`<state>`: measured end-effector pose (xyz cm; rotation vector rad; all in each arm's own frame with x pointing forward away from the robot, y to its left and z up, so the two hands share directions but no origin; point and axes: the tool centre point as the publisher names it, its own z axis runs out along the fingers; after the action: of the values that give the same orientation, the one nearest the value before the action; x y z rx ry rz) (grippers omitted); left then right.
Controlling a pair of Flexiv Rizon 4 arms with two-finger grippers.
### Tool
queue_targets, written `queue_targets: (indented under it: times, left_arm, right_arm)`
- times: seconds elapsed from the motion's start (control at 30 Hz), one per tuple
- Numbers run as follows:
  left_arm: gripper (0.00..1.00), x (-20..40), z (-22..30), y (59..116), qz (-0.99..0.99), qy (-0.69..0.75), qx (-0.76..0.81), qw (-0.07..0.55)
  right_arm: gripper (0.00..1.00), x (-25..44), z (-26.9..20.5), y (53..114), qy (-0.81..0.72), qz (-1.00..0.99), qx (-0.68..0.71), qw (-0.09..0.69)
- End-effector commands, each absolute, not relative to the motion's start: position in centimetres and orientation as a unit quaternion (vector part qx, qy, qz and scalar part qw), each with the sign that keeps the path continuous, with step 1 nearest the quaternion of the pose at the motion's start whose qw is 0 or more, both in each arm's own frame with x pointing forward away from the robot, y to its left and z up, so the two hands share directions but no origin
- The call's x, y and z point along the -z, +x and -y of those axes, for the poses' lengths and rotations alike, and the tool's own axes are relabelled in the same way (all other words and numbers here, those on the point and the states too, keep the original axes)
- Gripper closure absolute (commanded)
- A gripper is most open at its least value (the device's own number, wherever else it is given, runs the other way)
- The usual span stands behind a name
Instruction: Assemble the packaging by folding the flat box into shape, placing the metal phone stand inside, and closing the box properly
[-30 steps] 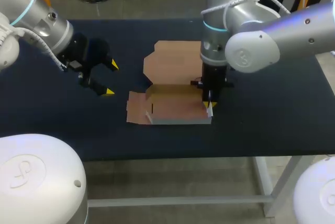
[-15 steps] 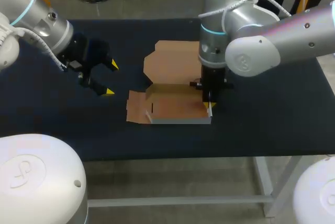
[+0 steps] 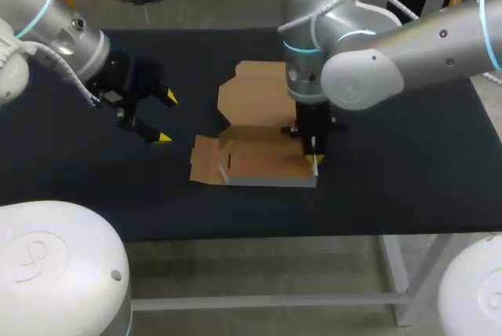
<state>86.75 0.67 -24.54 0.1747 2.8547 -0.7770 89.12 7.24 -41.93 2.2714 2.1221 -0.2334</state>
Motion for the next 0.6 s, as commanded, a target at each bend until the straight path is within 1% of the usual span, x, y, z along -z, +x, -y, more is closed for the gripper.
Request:
queue_targets:
  times: [0.03,0.43,0.6]
  left_arm:
    - [0.00,24.44,-0.66,86.76,-0.960,0.059,0.259,0.088]
    - [0.00,24.44,-0.66,86.76,-0.960,0.059,0.259,0.088]
    - [0.00,24.44,-0.66,86.76,-0.960,0.059,0.259,0.088]
  right_arm:
    - [1.00,42.52,-7.73,89.66,0.730,-0.669,0.136,0.040]
    - [1.00,42.42,-7.04,89.32,0.730,-0.648,0.201,0.084]
    - [1.00,42.24,-6.84,88.92,0.727,-0.658,0.182,0.072]
